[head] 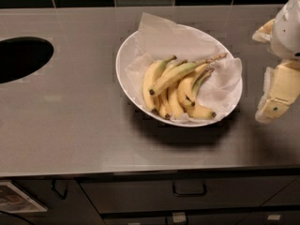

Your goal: Pick banana from white bowl

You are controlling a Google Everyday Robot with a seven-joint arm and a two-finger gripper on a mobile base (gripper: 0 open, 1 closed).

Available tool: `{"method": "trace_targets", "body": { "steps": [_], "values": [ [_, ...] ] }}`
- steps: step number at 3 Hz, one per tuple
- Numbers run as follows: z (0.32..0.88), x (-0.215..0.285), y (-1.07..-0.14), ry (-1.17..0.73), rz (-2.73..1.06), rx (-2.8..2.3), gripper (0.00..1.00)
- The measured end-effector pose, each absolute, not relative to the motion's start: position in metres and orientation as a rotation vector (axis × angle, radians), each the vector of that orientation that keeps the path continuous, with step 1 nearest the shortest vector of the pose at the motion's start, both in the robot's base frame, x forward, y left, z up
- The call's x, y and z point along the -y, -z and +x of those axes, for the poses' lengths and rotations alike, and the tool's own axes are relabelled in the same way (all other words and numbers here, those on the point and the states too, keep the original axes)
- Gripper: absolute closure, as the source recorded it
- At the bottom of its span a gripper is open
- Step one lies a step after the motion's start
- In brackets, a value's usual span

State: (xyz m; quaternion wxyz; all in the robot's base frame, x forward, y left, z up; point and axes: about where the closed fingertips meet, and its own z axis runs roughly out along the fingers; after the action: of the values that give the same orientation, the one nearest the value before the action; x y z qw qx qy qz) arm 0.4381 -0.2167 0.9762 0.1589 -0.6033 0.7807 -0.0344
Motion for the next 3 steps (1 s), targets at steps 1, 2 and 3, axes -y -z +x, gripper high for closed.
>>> {"method": "trace_targets", "body": {
  "steps": [1,2,3],
  "values": [
    [0.438,0.217,-0.976,0.098,-1.725,-2.231,0.00],
    [0.443,0.208,-0.980,0.097,-1.747,-2.195,0.00],
    [0.459,0.174,-0.989,0.096,-1.865,-2.089,0.00]
  ]
}}
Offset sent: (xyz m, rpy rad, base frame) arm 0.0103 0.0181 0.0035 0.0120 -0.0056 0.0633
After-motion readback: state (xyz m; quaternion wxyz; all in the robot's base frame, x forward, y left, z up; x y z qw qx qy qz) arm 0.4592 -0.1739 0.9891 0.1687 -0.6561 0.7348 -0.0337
